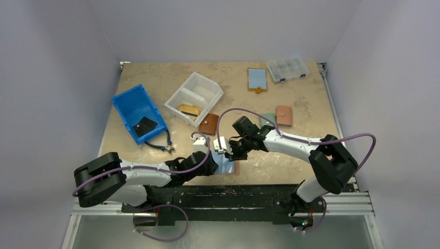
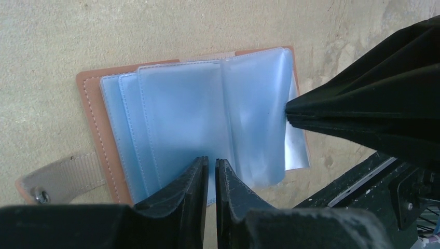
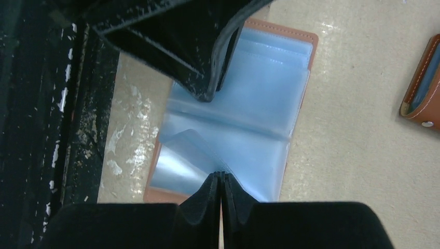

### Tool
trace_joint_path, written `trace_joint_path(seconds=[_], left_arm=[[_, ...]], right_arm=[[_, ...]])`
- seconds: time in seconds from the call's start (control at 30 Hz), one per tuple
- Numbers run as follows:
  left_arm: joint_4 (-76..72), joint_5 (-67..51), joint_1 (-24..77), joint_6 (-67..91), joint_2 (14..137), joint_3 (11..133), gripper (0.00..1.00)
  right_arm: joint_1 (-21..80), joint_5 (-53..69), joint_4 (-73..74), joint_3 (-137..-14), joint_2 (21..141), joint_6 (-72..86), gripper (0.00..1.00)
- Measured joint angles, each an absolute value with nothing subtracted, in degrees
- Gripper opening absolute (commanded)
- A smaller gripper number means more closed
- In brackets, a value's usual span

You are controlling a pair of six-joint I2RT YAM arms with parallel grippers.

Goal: Take the credit cards out of the card holder
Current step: Adjust the card holder at the center of the board.

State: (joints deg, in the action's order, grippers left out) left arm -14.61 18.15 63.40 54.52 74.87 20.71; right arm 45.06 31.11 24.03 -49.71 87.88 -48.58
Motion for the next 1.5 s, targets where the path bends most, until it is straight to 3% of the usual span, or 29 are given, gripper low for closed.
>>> trace_joint_path(seconds=[0.23,0.5,0.63,1.0,1.5], left_arm=[[-16.56,17.78,63.40,54.65,76.23,20.91,0.19],[-13.19,18.11,63.40,55.48,73.54,21.45,0.45],[-8.45,19.31,63.40,55.51,67.22,21.45,0.52],[4.01,23.00,63.40,55.88,55.31,20.60,0.54],[3.92,21.85,63.40,56.69,56.51,16.95,0.60]], right_arm=[[47.24,33.23,21.50,-49.91,88.09,-43.88,0.15],[46.61,37.74,23.16,-53.36,88.29,-41.85,0.26],[44.16,40.62,27.99,-56.25,88.29,-45.12,0.27],[41.32,38.54,37.54,-56.99,88.47,-53.89,0.25],[42.48,30.92,40.91,-56.95,94.45,-56.25,0.25]])
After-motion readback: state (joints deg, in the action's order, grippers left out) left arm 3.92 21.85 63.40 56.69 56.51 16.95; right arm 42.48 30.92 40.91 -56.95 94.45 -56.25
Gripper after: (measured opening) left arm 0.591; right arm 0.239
